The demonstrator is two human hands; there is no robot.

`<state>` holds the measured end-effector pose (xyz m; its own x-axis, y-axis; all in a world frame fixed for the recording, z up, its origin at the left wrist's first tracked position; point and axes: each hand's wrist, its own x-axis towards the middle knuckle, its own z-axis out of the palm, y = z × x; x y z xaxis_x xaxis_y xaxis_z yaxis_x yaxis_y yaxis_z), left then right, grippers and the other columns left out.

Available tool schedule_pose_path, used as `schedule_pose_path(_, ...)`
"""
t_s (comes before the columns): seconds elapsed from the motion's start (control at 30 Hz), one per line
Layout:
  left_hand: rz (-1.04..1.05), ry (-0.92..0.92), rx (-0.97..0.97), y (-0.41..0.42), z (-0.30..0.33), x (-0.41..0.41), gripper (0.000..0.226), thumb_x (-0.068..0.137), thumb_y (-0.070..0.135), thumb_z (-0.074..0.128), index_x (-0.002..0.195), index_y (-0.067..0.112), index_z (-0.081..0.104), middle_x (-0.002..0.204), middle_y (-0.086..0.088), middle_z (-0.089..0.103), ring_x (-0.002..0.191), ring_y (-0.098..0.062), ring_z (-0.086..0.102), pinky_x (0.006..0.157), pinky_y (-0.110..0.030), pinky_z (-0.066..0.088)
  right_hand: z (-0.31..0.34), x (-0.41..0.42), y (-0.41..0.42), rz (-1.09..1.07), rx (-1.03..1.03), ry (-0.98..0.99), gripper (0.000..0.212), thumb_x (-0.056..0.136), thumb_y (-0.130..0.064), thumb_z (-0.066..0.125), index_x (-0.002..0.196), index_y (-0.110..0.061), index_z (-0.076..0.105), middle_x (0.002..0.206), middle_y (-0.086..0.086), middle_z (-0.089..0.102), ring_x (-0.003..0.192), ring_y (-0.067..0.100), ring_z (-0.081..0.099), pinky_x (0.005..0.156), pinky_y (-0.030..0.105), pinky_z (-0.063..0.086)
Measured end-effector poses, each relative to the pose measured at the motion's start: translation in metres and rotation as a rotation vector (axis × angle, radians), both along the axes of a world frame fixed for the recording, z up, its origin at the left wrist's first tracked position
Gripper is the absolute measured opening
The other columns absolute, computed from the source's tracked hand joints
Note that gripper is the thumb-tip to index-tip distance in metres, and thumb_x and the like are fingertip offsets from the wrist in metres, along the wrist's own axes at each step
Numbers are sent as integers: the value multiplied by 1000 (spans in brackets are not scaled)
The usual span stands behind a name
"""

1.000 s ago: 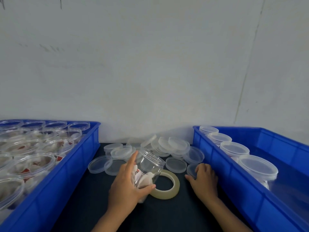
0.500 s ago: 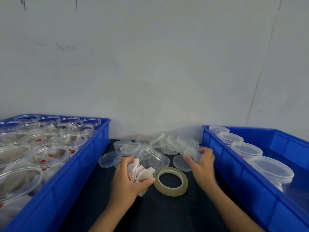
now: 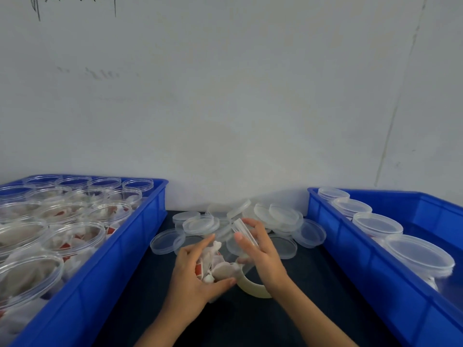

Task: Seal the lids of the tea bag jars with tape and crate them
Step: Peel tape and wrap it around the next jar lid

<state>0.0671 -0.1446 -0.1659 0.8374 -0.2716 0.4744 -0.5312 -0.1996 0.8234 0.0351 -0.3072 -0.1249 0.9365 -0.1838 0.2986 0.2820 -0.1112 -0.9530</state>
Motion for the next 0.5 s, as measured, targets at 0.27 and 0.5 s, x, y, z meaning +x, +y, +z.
schedule_pose_path(0.27,-156,372,-405,-6,-12,1,113,49,8,94,137,41,30,124,6,56,103,-8,62,83,-27,51,-13,-3,11,-74,194,-19,32,88,-29,66,119,-33,56,125,8,57,92,10,67,66,24,56)
schedule_pose_path(0.5,-174,374,-512,3,-2,4,113,50,39,92,140,57,25,134,17,54,118,-7,57,97,-31,46,-7,-4,14,-38,68,-136,49,90,-56,50,133,-33,54,136,-1,48,119,12,56,93,43,54)
